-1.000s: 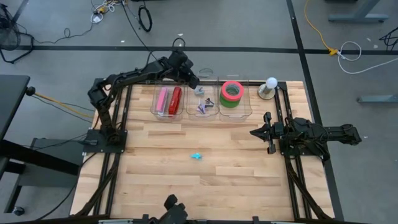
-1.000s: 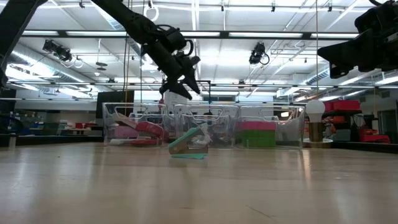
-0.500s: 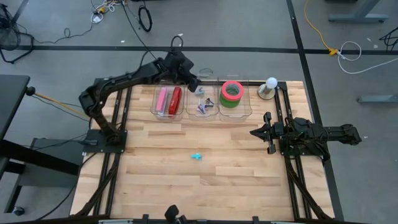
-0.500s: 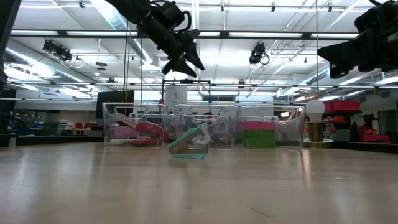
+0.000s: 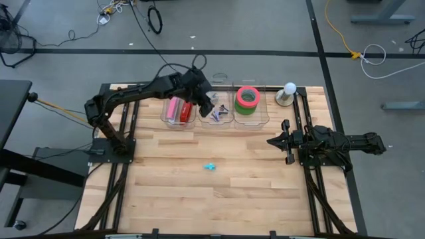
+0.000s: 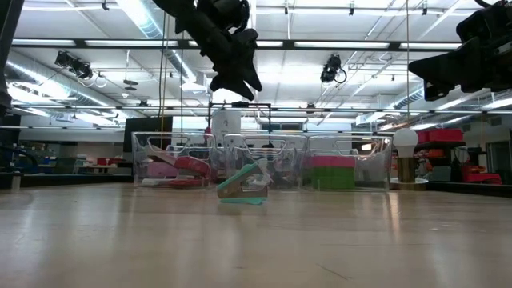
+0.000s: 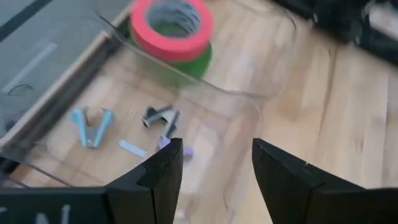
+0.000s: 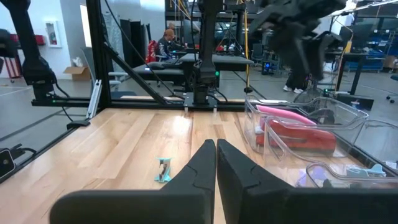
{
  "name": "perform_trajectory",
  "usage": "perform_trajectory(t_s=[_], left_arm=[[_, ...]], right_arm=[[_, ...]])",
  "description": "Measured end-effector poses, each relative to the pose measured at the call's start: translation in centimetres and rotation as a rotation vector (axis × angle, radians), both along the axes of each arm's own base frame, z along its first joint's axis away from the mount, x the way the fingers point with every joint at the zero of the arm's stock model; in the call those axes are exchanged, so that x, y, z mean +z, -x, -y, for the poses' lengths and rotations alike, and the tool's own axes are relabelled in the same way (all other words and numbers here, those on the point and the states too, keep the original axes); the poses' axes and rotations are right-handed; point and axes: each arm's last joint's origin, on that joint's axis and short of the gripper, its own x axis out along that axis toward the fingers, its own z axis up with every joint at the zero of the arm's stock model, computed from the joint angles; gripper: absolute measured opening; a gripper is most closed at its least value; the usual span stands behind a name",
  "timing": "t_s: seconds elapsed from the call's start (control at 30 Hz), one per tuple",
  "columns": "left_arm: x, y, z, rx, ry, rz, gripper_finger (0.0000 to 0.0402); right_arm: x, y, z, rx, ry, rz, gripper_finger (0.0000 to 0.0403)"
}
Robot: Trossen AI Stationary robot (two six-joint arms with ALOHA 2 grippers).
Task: Pick and place Stapler, Stapler remover, tape
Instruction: Put the light blue staple remover into the middle transparent bin
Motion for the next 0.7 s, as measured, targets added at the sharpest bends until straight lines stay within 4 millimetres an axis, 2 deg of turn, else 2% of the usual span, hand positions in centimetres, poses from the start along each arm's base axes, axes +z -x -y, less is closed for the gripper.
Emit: perform_trajectory(t_s=[0.53, 0.7], left_arm=[[-1.5, 0.1, 4.9, -0.154, 0.049, -0.236, 0.0195], [-1.8, 0.1, 7.0, -0.273, 0.024, -0.311, 0.0195]], right_arm=[[0.0, 0.0, 0.0, 0.0, 0.0, 0.0, 0.0018], [0.0, 0.0, 0.0, 0.0, 0.0, 0.0, 0.0018]])
